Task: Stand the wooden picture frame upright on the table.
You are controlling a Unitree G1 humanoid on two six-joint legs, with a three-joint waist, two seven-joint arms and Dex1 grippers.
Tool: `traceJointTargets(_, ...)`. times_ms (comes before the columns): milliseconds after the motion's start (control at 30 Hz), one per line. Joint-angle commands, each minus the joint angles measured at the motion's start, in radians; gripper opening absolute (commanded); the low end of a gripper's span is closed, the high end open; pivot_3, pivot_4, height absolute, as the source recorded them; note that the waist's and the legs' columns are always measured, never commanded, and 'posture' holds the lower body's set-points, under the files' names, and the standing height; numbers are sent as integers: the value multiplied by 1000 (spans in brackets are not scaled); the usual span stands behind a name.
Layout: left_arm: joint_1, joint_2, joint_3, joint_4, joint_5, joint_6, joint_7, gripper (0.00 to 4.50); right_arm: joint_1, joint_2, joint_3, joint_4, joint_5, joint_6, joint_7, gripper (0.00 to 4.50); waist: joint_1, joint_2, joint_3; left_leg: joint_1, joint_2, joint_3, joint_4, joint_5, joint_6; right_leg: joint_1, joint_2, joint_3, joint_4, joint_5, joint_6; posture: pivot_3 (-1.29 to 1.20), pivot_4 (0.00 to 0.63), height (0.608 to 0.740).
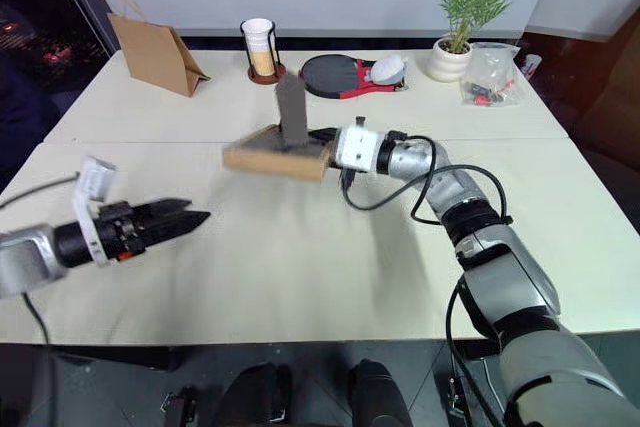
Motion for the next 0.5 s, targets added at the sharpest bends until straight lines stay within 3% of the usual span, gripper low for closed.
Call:
traceJointTargets(33,-67,-13,-6,32,87,-43,-71,4439,-13,13,-64,-107,261,453,336,1119,2,0,0,0,0,0,0,0,0,0,-1,0,0,0,0,0,150,740)
traceJointTargets(167,-97,-56,-30,29,150,-44,-83,4439,-62,39,-64,-2,278,674,519,1119,0,0,0,-2,-2,1,-1,-1,2,-2,-6,0,0,0,0,0,150,740)
traceJointTargets(500,-95,-138,-26,-48,181,-5,-53,4439,-138,233,-98,453,103,539,505,1119,-15,0,0,-3,-2,2,-2,-1,1,-6,-8,0,1,0,0,0,150,740)
